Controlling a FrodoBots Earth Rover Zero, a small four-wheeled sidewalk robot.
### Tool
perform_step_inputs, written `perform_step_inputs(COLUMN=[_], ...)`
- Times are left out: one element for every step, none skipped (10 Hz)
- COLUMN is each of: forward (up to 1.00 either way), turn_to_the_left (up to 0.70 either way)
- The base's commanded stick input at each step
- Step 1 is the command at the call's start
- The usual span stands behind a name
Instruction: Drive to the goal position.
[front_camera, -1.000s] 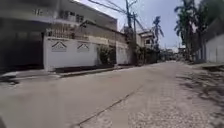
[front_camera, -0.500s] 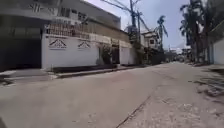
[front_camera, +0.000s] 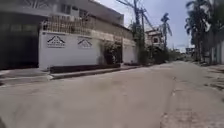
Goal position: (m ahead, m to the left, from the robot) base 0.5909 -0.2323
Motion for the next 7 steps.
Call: perform_step_inputs(forward=[0.46, 0.27, 0.13, 0.11, 0.09, 0.07, 0.02], turn_to_the_left=[0.0, 0.0, 0.0, 0.0, 0.0, 0.0, 0.0])
